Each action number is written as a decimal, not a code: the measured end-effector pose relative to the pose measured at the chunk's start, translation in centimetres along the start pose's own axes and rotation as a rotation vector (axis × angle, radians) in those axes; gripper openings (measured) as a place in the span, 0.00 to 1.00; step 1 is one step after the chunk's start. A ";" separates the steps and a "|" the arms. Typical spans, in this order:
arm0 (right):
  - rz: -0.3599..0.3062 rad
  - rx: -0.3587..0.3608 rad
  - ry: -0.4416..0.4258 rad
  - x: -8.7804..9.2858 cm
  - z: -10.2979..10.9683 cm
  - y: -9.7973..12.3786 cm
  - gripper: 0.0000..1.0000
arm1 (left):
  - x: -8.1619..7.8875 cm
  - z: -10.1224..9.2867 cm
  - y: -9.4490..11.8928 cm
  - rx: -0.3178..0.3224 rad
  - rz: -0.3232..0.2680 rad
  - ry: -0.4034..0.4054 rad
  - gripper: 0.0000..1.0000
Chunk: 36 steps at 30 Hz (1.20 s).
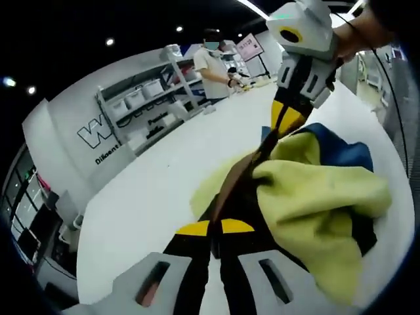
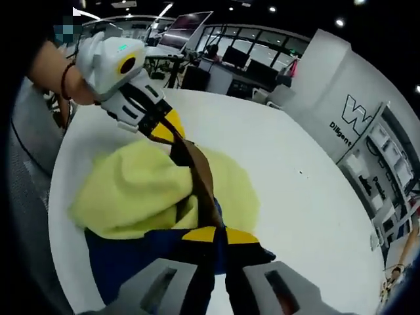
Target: Fold the garment on the visible template until the final outline fits inside the template.
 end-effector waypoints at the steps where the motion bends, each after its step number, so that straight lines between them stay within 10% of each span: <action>1: -0.017 0.003 -0.029 -0.2 -0.1 0.2 0.00 | -0.3 0.4 0.1 -0.007 -0.002 -0.003 0.00; 36: -0.134 0.193 -0.087 -4.5 -6.4 1.8 0.00 | -7.7 5.9 -0.3 -0.050 -0.065 0.100 0.00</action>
Point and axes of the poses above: the point that each gripper's makers call its tool centre point, and the gripper's own axes: y roughly backward along the fingers, z roughly to its left, x roughly out of its underside, the point moved 2 cm from there along y, roughly backward along the fingers, and after that the axes turned 4 degrees about -x, right-handed, at the moved point
